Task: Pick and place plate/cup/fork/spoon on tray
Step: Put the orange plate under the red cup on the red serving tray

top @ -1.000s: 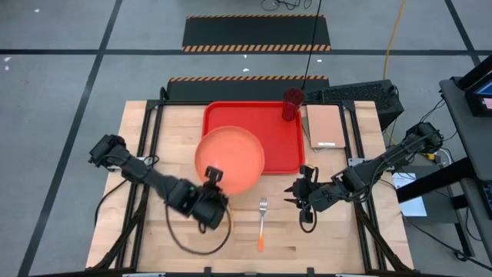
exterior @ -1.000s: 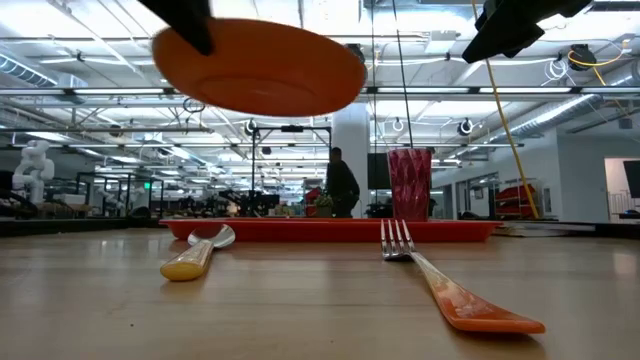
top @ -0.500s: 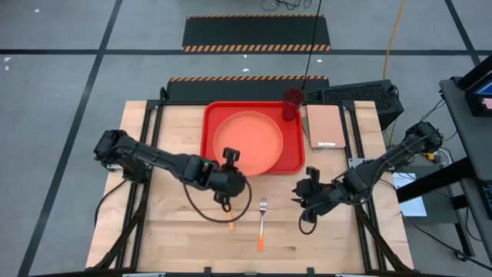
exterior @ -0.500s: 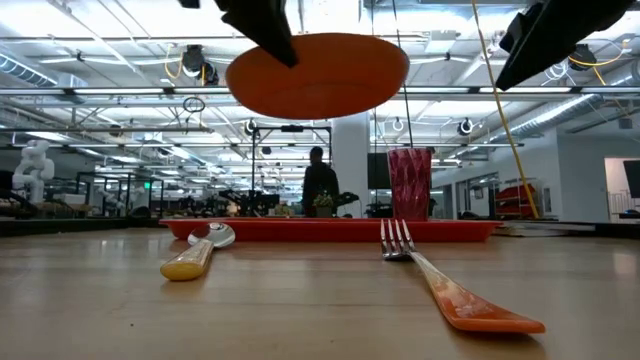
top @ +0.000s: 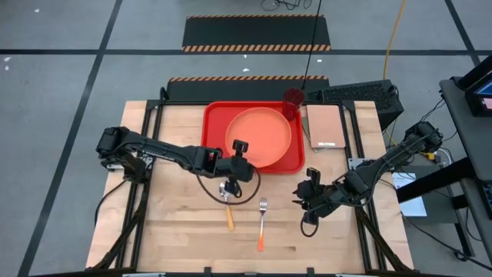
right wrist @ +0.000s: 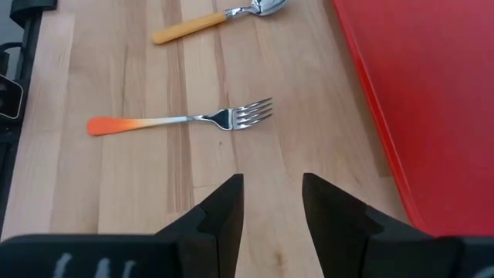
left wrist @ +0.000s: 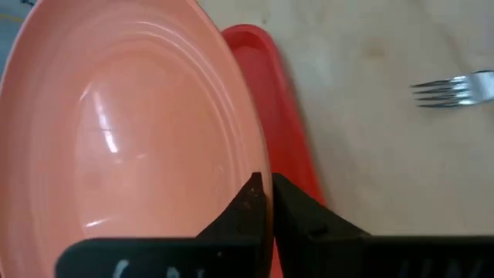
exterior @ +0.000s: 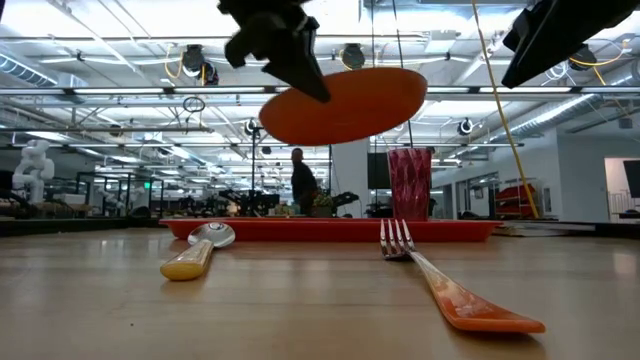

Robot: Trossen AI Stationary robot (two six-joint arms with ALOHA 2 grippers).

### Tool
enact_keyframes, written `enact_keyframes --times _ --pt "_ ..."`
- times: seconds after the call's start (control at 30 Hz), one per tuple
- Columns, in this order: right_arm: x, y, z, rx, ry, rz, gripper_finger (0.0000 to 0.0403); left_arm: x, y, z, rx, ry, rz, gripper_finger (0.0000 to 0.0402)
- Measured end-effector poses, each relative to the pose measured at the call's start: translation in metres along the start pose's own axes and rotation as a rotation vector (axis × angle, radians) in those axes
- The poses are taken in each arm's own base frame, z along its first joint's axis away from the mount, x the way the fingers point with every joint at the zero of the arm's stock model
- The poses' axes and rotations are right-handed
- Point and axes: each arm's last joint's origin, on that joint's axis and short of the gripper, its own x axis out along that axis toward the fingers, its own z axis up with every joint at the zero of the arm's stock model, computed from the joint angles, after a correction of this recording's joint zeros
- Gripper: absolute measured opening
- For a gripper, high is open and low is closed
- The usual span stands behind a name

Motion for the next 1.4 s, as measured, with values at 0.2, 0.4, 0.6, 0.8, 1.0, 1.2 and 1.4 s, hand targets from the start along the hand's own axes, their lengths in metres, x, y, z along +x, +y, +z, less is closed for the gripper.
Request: enact_keyframes --times 0.2,0.4,0.6,0.8,1.0,1.2,1.4 --pt "0.0 0.0 0.0 -0.007 0.0 0.0 0.0128 0.015 0.01 -0.014 -0.026 -0.022 -0.021 0.001" --pt "0.0 0.0 0.0 -0.008 -0.001 0.001 0.0128 0.026 0.015 -0.018 -0.045 -0.14 -0.021 0.0006" --pt "0.0 0.0 0.0 -0.009 -0.001 0.001 0.0128 0.034 0.015 -0.019 -0.056 -0.158 -0.027 0.0011" --pt "0.0 0.0 0.0 -0.009 -0.002 0.002 0.0128 0.054 0.012 -0.023 -0.042 -0.132 -0.029 0.0006" --pt "0.0 -0.001 -0.001 -0.011 0.009 -0.005 0.0128 0.067 0.01 -0.026 -0.017 -0.116 -0.028 0.0014" --pt "0.0 -0.001 -0.001 -0.01 0.015 -0.002 0.0128 0.072 0.015 -0.03 -0.041 -0.103 -0.024 0.0007" --pt "-0.001 0.001 -0.003 0.014 0.067 0.065 0.0128 0.09 0.013 -0.031 -0.057 -0.123 -0.005 0.0012"
